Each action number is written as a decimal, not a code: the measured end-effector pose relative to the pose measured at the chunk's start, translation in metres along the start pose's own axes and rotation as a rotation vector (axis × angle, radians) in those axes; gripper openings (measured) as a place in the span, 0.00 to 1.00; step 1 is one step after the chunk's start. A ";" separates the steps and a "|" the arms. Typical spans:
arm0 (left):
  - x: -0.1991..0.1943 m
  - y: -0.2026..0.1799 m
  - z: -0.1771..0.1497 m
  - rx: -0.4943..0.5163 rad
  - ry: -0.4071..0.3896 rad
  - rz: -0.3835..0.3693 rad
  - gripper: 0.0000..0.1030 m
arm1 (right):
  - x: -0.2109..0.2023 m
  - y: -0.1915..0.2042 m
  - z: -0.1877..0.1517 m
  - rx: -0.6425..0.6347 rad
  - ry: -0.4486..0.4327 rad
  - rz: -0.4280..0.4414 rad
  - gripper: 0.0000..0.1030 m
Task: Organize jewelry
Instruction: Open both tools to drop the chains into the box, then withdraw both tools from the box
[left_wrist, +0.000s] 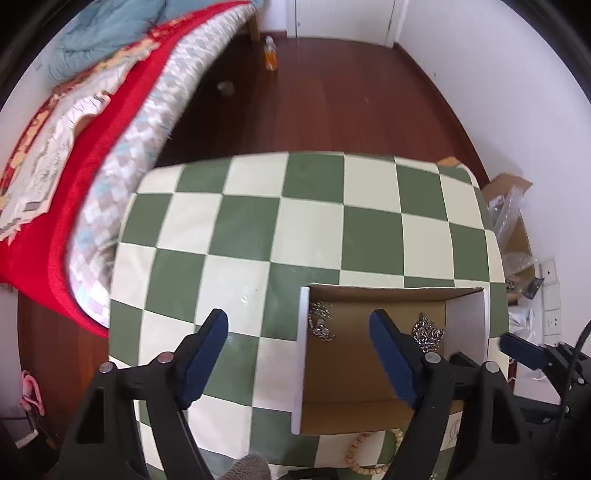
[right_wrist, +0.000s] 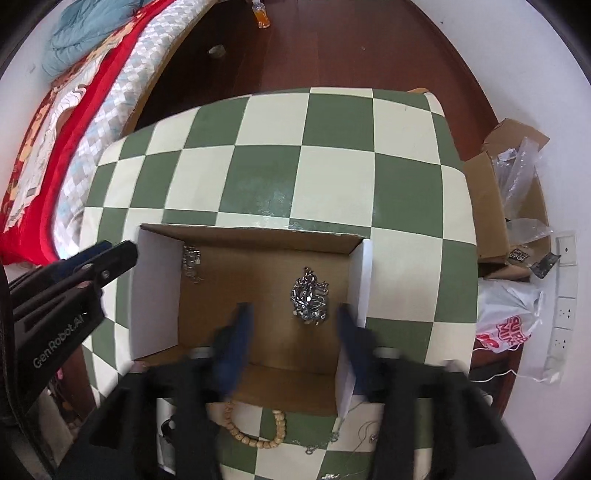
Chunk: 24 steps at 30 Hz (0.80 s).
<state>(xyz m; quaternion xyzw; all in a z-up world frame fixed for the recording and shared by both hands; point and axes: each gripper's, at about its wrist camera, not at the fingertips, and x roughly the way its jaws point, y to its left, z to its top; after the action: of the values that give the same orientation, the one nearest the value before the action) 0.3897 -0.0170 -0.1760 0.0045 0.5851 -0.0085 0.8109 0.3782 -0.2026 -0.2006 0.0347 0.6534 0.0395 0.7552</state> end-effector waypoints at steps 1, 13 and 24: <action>-0.003 0.002 -0.002 0.001 -0.010 0.019 0.88 | -0.003 0.001 -0.002 -0.005 -0.007 -0.016 0.62; -0.035 0.020 -0.053 -0.039 -0.151 0.099 1.00 | -0.013 -0.004 -0.051 0.038 -0.074 -0.099 1.00; -0.086 0.019 -0.107 -0.031 -0.278 0.127 1.00 | -0.055 0.007 -0.103 0.039 -0.232 -0.130 1.00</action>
<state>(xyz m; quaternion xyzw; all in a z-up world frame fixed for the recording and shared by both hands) 0.2614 0.0048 -0.1281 0.0280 0.4660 0.0513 0.8828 0.2688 -0.2012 -0.1609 0.0115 0.5630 -0.0264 0.8259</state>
